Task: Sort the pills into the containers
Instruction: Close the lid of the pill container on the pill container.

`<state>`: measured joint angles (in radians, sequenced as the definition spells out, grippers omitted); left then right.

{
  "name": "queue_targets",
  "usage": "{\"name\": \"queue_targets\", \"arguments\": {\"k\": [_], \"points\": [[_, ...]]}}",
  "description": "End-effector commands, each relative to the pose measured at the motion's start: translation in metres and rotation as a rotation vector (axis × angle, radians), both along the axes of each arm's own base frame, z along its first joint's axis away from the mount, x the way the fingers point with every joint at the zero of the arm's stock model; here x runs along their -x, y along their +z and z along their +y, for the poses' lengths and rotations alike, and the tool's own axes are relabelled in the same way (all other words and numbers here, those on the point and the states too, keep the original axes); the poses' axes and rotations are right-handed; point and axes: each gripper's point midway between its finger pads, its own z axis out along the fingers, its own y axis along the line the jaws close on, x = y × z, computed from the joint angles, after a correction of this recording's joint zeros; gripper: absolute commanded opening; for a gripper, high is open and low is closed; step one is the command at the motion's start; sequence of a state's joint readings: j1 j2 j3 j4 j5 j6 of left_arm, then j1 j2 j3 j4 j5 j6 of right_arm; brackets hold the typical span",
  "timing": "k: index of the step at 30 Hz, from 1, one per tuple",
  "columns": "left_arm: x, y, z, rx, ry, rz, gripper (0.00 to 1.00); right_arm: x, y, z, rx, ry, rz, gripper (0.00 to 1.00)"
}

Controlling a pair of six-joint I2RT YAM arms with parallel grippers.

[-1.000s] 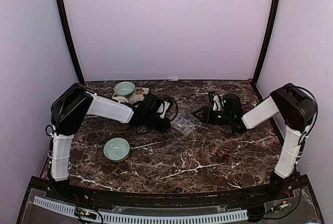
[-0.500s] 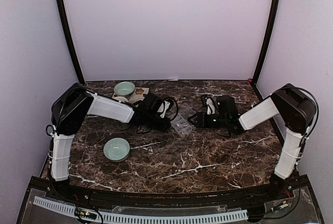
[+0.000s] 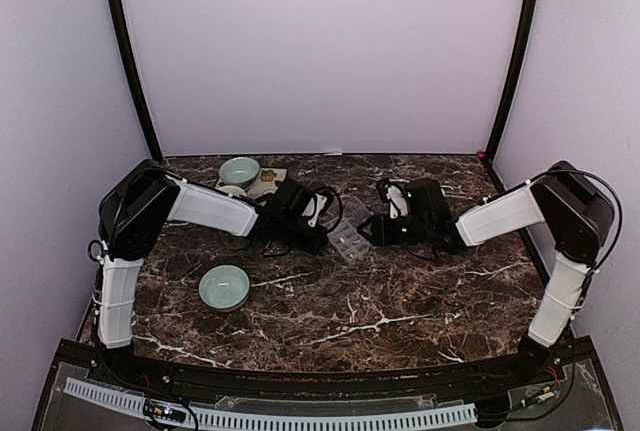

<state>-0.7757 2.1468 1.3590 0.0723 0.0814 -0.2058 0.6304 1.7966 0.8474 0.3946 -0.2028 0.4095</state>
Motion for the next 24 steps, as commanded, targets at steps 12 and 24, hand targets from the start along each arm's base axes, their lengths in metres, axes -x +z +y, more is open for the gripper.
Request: {"name": "queue_targets", "arguments": {"k": [12,24], "points": [[0.006,0.01,-0.004,0.047,-0.04,0.001,0.09,-0.003,0.0,0.005,0.17,-0.031,-0.041,0.52],[0.008,0.013,-0.008,0.057,-0.051,-0.011,0.09,-0.001,-0.001,0.01,0.262,-0.042,-0.062,0.54]]}}
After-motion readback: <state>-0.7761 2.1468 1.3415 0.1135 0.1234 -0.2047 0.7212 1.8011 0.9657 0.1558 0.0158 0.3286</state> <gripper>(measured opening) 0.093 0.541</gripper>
